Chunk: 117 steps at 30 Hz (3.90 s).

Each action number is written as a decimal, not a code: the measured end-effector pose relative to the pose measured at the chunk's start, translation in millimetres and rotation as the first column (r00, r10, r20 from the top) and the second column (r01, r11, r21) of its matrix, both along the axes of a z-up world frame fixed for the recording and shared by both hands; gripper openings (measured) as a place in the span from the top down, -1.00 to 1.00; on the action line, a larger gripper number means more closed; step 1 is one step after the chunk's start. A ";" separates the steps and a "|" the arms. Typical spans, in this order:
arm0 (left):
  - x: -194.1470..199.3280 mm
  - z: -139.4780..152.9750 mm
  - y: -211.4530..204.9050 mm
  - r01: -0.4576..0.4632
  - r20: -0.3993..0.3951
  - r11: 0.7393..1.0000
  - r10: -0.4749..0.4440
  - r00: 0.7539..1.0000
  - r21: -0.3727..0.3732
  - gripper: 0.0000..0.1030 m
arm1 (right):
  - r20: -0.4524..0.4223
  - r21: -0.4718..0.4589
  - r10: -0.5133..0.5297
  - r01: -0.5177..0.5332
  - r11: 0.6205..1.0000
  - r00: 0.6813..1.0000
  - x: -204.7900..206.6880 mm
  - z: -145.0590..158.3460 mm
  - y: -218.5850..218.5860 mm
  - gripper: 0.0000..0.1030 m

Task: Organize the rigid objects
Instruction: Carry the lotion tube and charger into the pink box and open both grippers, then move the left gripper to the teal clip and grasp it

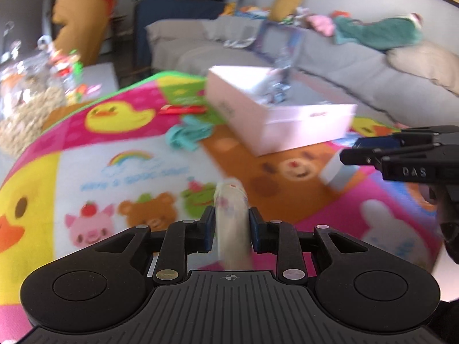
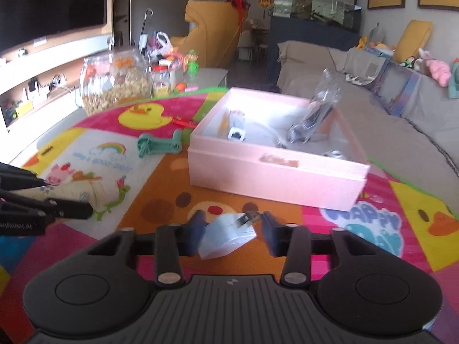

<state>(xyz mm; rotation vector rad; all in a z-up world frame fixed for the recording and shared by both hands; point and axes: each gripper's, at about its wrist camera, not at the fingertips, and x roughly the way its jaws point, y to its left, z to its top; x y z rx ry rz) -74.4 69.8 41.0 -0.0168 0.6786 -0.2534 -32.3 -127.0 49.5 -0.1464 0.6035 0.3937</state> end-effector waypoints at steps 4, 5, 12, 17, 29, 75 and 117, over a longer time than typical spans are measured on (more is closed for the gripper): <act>-0.3 33.3 -21.7 0.047 0.091 0.998 -0.051 0.995 0.047 0.46 | 0.101 0.007 -0.035 0.035 0.999 0.994 -18.7 13.0 -20.9 0.30; 2.2 41.9 -26.2 0.051 0.111 0.997 -0.057 0.992 0.055 0.46 | 0.112 0.012 -0.038 0.037 0.999 0.993 -20.6 13.1 -25.1 0.31; 21.8 77.2 -55.2 0.074 0.177 0.993 -0.090 0.980 0.094 0.46 | 0.015 0.102 -0.033 0.031 0.994 0.999 -16.7 -2.9 -55.0 0.16; 28.0 57.4 -57.4 0.083 0.112 0.994 -0.091 0.990 0.075 0.46 | -0.039 0.099 0.017 -0.013 0.995 0.999 -18.8 -20.3 -44.7 0.03; 10.0 6.8 -37.7 0.110 -0.027 0.994 -0.109 0.994 0.004 0.46 | -0.104 -0.054 -0.027 0.021 0.998 0.994 6.8 -38.7 -3.4 -0.04; 196.0 10.5 46.8 -0.283 -0.018 0.936 0.285 0.958 -0.212 0.45 | 0.063 -0.118 0.125 -0.117 0.986 0.990 29.8 -2.3 36.5 -0.28; 116.6 -11.0 24.5 0.271 -0.122 0.934 -0.248 0.961 0.231 0.58 | -0.059 -0.116 0.293 -0.299 0.947 0.954 28.1 -17.5 100.1 -0.28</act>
